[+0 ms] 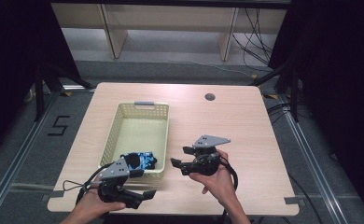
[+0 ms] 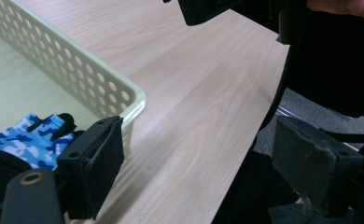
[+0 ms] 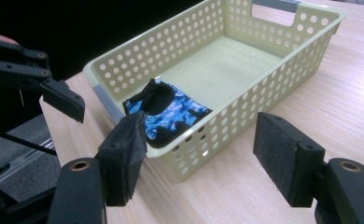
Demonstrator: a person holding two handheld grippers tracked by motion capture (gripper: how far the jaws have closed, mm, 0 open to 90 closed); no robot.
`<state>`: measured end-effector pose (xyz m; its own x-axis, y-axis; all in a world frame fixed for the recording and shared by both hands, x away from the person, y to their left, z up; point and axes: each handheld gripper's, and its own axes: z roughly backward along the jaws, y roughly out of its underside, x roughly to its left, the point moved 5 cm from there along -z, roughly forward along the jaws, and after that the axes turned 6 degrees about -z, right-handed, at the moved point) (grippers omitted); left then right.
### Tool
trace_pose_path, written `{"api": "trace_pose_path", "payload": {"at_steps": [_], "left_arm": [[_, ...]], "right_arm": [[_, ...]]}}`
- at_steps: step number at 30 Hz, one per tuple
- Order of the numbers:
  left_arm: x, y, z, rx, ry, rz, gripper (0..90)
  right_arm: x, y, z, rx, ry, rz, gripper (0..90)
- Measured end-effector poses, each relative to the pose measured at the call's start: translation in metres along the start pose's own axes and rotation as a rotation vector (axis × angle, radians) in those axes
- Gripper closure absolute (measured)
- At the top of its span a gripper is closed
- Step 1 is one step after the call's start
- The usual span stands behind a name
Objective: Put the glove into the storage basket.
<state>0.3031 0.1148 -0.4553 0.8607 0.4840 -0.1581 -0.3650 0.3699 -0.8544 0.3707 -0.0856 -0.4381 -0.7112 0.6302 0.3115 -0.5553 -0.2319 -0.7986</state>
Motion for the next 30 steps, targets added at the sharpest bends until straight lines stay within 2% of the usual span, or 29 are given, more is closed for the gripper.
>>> {"api": "trace_pose_path", "payload": {"at_steps": [1,2,3,4,5,6,7,8,10,11,12,13,15,16,17,19,21,22,23,24,25,26,27,28,29,30], "left_arm": [[-0.001,0.001,0.001,0.015,0.000,0.005,16.6],[-0.003,0.002,0.000,0.014,-0.002,0.009,16.5],[-0.004,0.003,-0.001,0.008,-0.007,0.010,16.4],[-0.003,0.004,0.000,0.025,0.006,-0.007,16.4],[-0.006,0.004,-0.002,0.002,0.014,0.020,16.4],[-0.007,0.005,-0.003,0.001,0.013,0.018,16.3],[-0.007,0.006,-0.003,0.001,0.020,0.004,16.4],[-0.009,0.007,-0.002,0.012,0.016,0.018,16.4],[-0.009,0.008,-0.002,0.014,0.023,0.007,16.4],[-0.010,0.009,-0.002,0.010,0.023,0.002,16.4],[-0.011,0.010,-0.002,0.012,0.020,0.019,16.4],[-0.011,0.011,-0.002,0.010,0.022,0.010,16.4],[-0.010,0.013,-0.003,0.015,0.017,-0.005,16.4],[-0.011,0.015,-0.004,0.022,0.020,-0.006,16.4],[-0.012,0.016,-0.005,0.020,0.015,0.009,16.4],[-0.012,0.020,-0.006,0.027,0.019,0.007,16.4],[-0.012,0.022,-0.007,0.028,0.013,0.003,16.4],[-0.012,0.024,-0.006,0.041,0.012,0.001,16.4],[-0.012,0.025,-0.006,0.044,0.012,-0.016,16.4],[-0.011,0.026,-0.007,0.042,0.008,-0.016,16.5],[-0.011,0.028,-0.007,0.049,0.002,-0.011,16.4],[-0.011,0.029,-0.007,0.055,0.006,-0.014,16.5],[-0.011,0.030,-0.009,0.042,0.011,-0.020,16.5],[-0.011,0.031,-0.008,0.052,0.009,-0.011,16.5],[-0.009,0.033,-0.009,0.047,0.013,-0.023,16.6],[-0.009,0.034,-0.009,0.053,0.012,-0.019,16.6]], "right_arm": [[-0.001,0.001,0.001,-0.008,0.002,0.009,35.7],[0.001,0.003,0.003,-0.005,-0.006,-0.024,35.6],[0.000,0.003,0.004,-0.009,-0.012,-0.021,35.2],[-0.001,0.004,0.005,-0.014,-0.013,-0.029,34.9],[-0.002,0.005,0.007,-0.009,-0.007,-0.020,34.7],[-0.001,0.006,0.008,-0.009,0.000,-0.038,34.5],[-0.002,0.007,0.008,-0.017,-0.010,-0.032,34.2],[-0.002,0.008,0.009,-0.018,-0.009,-0.041,34.0],[-0.004,0.010,0.010,-0.018,-0.008,-0.022,33.2],[-0.003,0.011,0.012,-0.018,-0.008,-0.048,32.5],[-0.002,0.014,0.014,-0.006,-0.003,-0.058,31.9],[-0.005,0.014,0.013,-0.019,-0.019,-0.018,31.1],[-0.004,0.017,0.016,-0.024,-0.011,-0.051,29.3],[-0.005,0.018,0.017,-0.030,-0.014,-0.045,27.6],[-0.005,0.020,0.018,-0.024,-0.013,-0.058,25.7],[-0.006,0.024,0.020,-0.031,-0.016,-0.044,22.3],[-0.005,0.028,0.022,-0.024,-0.010,-0.063,20.1],[-0.008,0.030,0.022,-0.032,-0.023,-0.047,19.4],[-0.007,0.032,0.023,-0.023,-0.025,-0.062,19.0],[-0.009,0.034,0.023,-0.026,-0.023,-0.053,18.8],[-0.007,0.036,0.024,-0.019,-0.026,-0.079,18.8],[-0.010,0.038,0.023,-0.023,-0.025,-0.055,18.8],[-0.011,0.039,0.024,-0.020,-0.026,-0.052,18.9],[-0.011,0.042,0.025,-0.017,-0.019,-0.058,18.9],[-0.009,0.044,0.025,-0.011,-0.026,-0.080,19.0],[-0.010,0.046,0.025,-0.010,-0.024,-0.084,19.1]]}}
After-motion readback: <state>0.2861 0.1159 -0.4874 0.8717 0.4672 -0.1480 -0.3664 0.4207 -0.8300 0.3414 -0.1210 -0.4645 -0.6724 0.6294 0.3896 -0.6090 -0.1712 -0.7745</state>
